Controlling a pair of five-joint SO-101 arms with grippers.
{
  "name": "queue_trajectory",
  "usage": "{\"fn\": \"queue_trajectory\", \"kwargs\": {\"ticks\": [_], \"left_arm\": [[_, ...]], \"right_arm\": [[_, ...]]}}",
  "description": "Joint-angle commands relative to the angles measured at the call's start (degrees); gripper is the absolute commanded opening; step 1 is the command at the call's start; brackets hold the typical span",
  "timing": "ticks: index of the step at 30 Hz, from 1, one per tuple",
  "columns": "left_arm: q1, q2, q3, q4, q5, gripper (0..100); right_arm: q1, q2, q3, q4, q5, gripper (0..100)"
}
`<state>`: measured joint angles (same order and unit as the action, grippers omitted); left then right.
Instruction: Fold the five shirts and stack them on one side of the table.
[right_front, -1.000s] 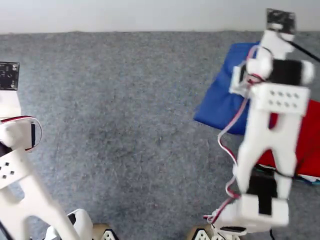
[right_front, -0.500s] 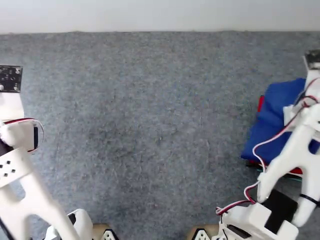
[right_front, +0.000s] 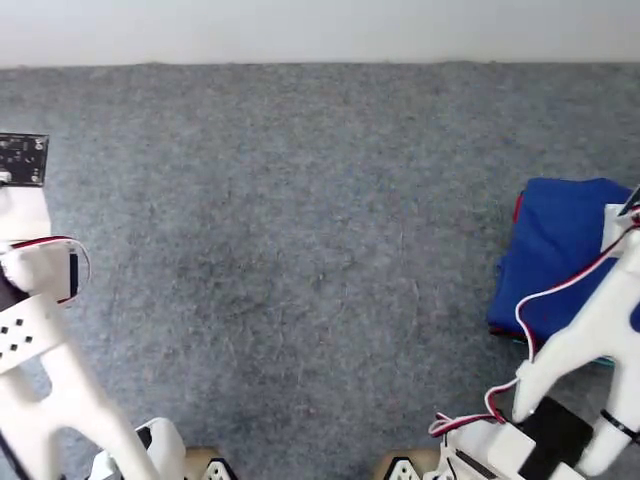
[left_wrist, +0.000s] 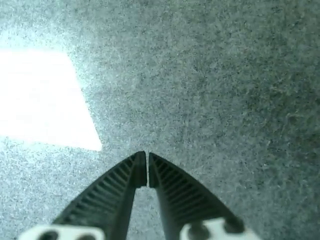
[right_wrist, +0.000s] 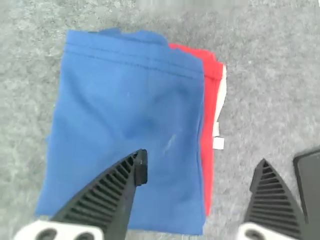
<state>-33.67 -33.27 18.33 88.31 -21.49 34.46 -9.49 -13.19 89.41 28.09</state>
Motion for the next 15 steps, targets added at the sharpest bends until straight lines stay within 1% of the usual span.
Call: {"fn": "queue_trajectory", "kwargs": {"ticks": [1,3,5,6,8,9,12,15], "left_arm": [[0.1,-1.6,-0.6,-0.9,-0.4,1],[0.1,-1.6,-0.6,-0.9,-0.4,1],[0.1,-1.6,-0.6,-0.9,-0.4,1],[0.1,-1.6,-0.6,-0.9,-0.4,1],[0.1,-1.6,-0.6,-0.9,-0.4,1],[0.1,-1.6,-0.6,-0.9,-0.4,1],[0.1,-1.6,-0.6,-0.9,-0.4,1],[0.1,-1.6,-0.6,-0.9,-0.4,1]], "right_arm": [[-1.4,-1.2,-1.8,1.7,-0.8,23.5],[-2.7,0.0,-1.6,1.3,-0.4,13.4],[-3.1,2.1,-1.6,-1.7,-0.4,1.7],[-2.9,3.1,-1.7,-4.1,0.1,0.3],[-2.4,5.0,-1.7,-9.0,1.7,4.8],[-1.9,5.8,-1.7,-11.8,2.2,4.9],[-1.6,8.8,-1.6,-20.5,3.3,2.6],[-1.6,15.0,-1.2,-25.4,6.3,0.8]]}}
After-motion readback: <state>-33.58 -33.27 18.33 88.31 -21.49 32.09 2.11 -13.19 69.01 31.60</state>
